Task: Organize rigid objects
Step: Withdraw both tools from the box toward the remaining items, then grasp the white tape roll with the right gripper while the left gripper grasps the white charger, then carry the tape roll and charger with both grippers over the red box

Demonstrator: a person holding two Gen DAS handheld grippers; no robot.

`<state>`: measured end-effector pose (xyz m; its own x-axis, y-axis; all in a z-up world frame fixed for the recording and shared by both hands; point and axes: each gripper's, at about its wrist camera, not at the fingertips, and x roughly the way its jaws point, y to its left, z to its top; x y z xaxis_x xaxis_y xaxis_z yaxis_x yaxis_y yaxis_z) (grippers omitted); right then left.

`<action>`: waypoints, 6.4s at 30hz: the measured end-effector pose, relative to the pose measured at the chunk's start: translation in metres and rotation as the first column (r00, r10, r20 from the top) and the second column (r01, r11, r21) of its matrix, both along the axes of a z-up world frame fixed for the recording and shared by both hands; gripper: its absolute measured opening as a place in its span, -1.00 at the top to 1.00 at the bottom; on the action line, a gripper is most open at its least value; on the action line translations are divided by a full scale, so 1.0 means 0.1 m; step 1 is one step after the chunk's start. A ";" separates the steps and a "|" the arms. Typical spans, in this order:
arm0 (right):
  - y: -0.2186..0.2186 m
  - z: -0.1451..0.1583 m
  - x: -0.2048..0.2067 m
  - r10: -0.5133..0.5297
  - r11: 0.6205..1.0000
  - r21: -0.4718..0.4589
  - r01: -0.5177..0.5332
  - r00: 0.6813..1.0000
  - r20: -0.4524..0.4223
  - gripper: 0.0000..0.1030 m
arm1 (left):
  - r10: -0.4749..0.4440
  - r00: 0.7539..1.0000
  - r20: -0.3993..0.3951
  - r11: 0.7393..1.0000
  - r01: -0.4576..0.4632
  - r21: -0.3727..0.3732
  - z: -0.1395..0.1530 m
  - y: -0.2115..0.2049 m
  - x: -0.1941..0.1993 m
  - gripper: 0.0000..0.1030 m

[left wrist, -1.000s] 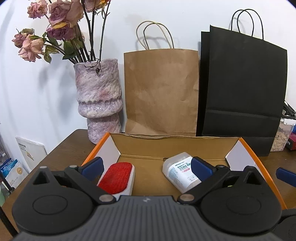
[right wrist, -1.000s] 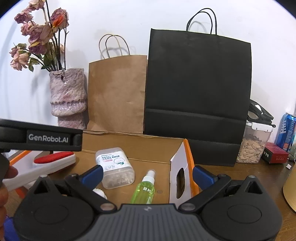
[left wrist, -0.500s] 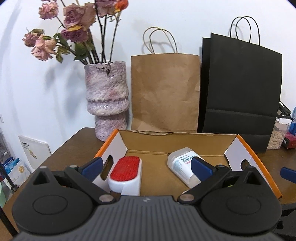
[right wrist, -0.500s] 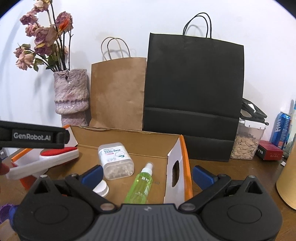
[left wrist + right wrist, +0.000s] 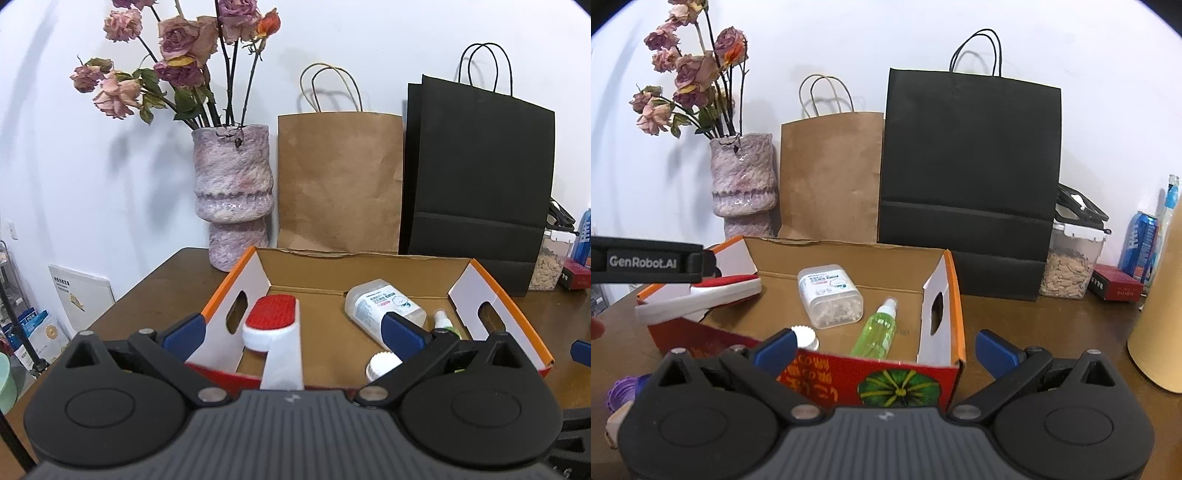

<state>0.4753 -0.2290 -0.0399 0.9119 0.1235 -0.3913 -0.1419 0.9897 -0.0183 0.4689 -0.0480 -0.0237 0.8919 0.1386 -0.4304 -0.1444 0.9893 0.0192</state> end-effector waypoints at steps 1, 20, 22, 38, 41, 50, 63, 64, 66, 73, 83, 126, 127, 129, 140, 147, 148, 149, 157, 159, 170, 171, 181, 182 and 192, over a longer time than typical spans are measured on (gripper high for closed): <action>-0.01 0.00 -0.03 0.000 1.000 0.001 0.000 1.000 -0.001 -1.00 | -0.001 1.000 0.002 1.000 0.001 0.000 0.00 0.01 -0.04 -1.00; -0.04 -0.10 -0.64 0.014 1.000 0.008 -0.014 1.000 -0.021 -1.00 | -0.046 0.999 -0.006 0.999 0.047 0.020 -0.17 0.08 -0.68 -1.00; -0.04 -0.11 -0.73 0.002 1.000 -0.009 -0.003 1.000 -0.017 -1.00 | -0.051 0.999 -0.008 0.998 0.052 0.021 -0.19 0.11 -0.76 -1.00; -0.11 -0.24 -1.19 -0.001 1.000 -0.021 0.000 0.998 -0.057 -1.00 | -0.055 0.997 -0.054 0.998 0.055 -0.002 -0.38 0.37 -1.20 -1.00; -0.11 -0.27 -1.22 0.000 1.000 -0.024 -0.001 0.998 -0.065 -0.96 | -0.053 0.997 -0.058 0.999 0.052 -0.009 -0.40 0.41 -1.23 -1.00; -0.03 -0.40 -1.14 0.053 0.997 -0.040 -0.059 0.989 -0.138 -0.58 | -0.056 0.996 -0.065 0.998 0.055 -0.015 -0.40 0.43 -1.22 -1.00; 0.06 -0.49 -1.05 0.125 0.992 0.011 -0.125 0.977 -0.175 0.18 | -0.053 0.992 -0.114 0.999 0.052 -0.013 -0.45 0.43 -1.16 -1.00; 0.07 -0.49 -1.06 0.122 0.992 0.010 -0.122 0.979 -0.164 0.18 | -0.056 0.991 -0.123 0.998 0.054 -0.014 -0.47 0.42 -1.14 -1.00; 0.06 -0.47 -1.09 0.117 0.993 0.017 -0.115 0.982 -0.147 0.18 | -0.062 0.988 -0.138 0.998 0.061 -0.015 -0.51 0.41 -1.12 -1.00; 0.07 -0.44 -1.15 0.099 0.995 0.013 -0.098 0.990 -0.104 0.18 | -0.081 0.985 -0.151 0.996 0.084 0.012 -0.62 0.29 -1.06 -1.00; 0.09 -0.43 -1.18 0.086 0.996 0.007 -0.086 0.992 -0.090 0.18 | -0.121 0.983 -0.141 0.993 0.122 -0.004 -0.67 0.20 -0.98 -0.70; 0.05 -0.41 -1.20 0.086 0.996 0.014 -0.085 0.994 -0.072 0.18 | -0.184 0.967 -0.175 0.983 0.184 -0.013 -0.68 0.12 -0.98 0.37; 0.04 -0.40 -1.21 0.087 0.996 0.017 -0.086 0.994 -0.067 0.18 | -0.189 0.968 -0.167 0.982 0.189 -0.013 -0.66 0.12 -1.01 0.37; 0.04 -0.39 -1.23 0.087 0.996 0.021 -0.085 0.995 -0.057 0.18 | -0.189 0.971 -0.145 0.982 0.190 -0.008 -0.61 0.12 -1.07 0.37; 0.04 -0.31 -1.28 0.094 0.995 0.041 -0.094 0.996 -0.009 0.18 | -0.197 0.979 -0.048 0.980 0.196 -0.010 -0.38 0.10 -1.28 0.37; 0.10 -0.18 -1.35 0.110 0.993 0.033 -0.112 0.993 0.045 0.18 | -0.196 0.980 -0.021 0.980 0.196 -0.022 -0.24 0.04 -1.28 0.37; 0.10 -0.16 -1.34 0.111 0.993 0.035 -0.112 0.993 0.049 0.18 | -0.195 0.981 -0.020 0.981 0.195 -0.023 -0.22 0.03 -1.26 0.37; 0.10 -0.14 -1.34 0.110 0.993 0.037 -0.112 0.992 0.054 0.18 | -0.194 0.981 -0.019 0.981 0.194 -0.024 -0.21 0.02 -1.25 0.37; 0.15 0.03 -1.21 0.101 0.993 0.048 -0.106 0.990 0.099 0.18 | -0.181 0.983 0.008 0.983 0.181 -0.030 -0.06 -0.03 -1.09 0.37; 0.17 0.07 -1.16 0.096 0.993 0.051 -0.102 0.989 0.109 0.18 | -0.176 0.984 0.019 0.984 0.176 -0.030 -0.02 -0.05 -1.04 0.37; 0.19 0.17 -0.79 0.070 0.995 0.065 -0.080 0.986 0.149 0.18 | -0.133 0.990 0.053 0.988 0.137 -0.072 0.11 -0.05 -0.64 0.37; 0.18 0.17 -0.76 0.069 0.995 0.064 -0.079 0.986 0.151 0.18 | -0.130 0.990 0.055 0.988 0.134 -0.072 0.11 -0.05 -0.61 0.37; 0.15 0.17 -0.39 0.052 0.996 0.066 -0.063 0.987 0.155 0.18 | -0.107 0.992 0.063 0.990 0.112 -0.084 0.13 -0.06 -0.23 0.37; 0.15 0.16 -0.35 0.051 0.996 0.065 -0.062 0.987 0.155 0.18 | -0.105 0.992 0.063 0.991 0.110 -0.082 0.12 -0.07 -0.19 0.37; 0.18 0.13 0.04 0.057 0.997 0.049 -0.065 0.988 0.147 0.18 | -0.101 0.994 0.045 0.992 0.104 -0.068 0.04 -0.13 0.20 0.37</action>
<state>0.4798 -0.2111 -0.0271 0.9487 0.1976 -0.2469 -0.2014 0.9795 0.0100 0.4889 -0.0610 -0.0193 0.9170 0.0168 -0.3986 -0.0418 0.9977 -0.0542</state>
